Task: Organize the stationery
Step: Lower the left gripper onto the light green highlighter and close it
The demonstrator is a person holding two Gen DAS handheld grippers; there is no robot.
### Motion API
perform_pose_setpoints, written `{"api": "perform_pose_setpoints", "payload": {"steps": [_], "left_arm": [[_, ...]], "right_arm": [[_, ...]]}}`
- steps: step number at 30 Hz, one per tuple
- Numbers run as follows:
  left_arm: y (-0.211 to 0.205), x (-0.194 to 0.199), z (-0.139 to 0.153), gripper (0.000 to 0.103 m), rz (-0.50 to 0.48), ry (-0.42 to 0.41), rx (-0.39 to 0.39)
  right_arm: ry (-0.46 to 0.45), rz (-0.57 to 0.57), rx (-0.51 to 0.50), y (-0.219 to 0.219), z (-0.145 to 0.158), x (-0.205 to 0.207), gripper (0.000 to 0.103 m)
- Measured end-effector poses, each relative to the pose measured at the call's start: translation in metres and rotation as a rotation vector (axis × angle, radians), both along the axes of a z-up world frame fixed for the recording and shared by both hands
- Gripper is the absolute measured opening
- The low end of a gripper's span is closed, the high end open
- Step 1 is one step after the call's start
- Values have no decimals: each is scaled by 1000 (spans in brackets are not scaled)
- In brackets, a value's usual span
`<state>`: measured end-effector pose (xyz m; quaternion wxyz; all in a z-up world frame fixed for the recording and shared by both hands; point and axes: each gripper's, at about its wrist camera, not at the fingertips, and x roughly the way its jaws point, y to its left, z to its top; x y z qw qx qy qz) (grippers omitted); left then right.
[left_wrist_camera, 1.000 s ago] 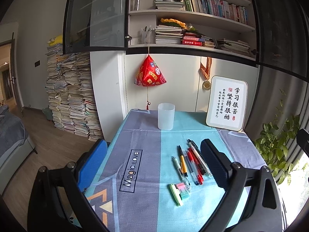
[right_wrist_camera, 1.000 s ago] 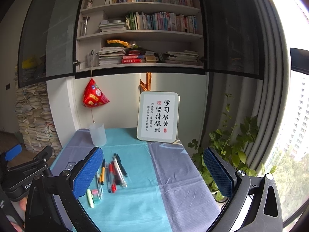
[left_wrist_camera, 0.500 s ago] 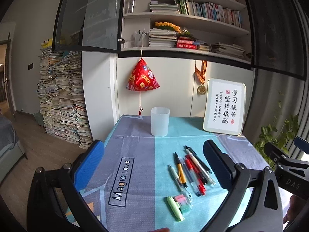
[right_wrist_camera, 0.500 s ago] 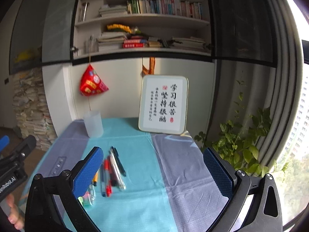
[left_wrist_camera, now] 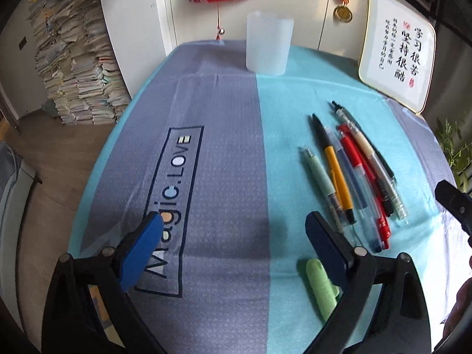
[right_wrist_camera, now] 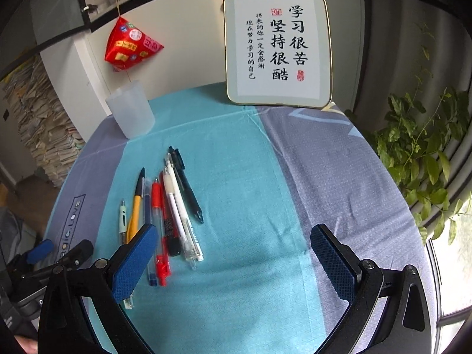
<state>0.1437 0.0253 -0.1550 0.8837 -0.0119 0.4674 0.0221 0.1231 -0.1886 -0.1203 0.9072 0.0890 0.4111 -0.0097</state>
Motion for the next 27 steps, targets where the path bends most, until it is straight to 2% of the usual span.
{"api": "perform_pose_setpoints", "payload": {"steps": [2,4,7,8,13,18,22,25,27], "left_arm": [[2,-2,-3,93,-9,35,22],[1,-8,-3,94,-18,62,82],[0,-15,-3,94,-8,56,187],[-1,-16,-5,93,-12,57,191],[-5,-18,-8,93,-60,104,77],[-11,-16,-8,94,-33,98,90],[-24,-21,-6,92,-70,98,138],[-29,-24,-6,92,-78,102,132],[-28,-24,-6,92,-82,119,99]], "right_arm": [[2,-3,-5,0,1,0,103],[-7,-6,-3,0,4,-3,103],[-20,-9,2,-4,9,-7,103],[-23,-12,3,-6,10,-8,103],[-35,-38,22,-18,15,-14,103],[-39,-75,50,-32,16,-21,103],[-43,-94,69,-38,19,-27,103],[-54,-98,75,-41,22,-31,103],[-58,-97,78,-41,24,-34,103]]}}
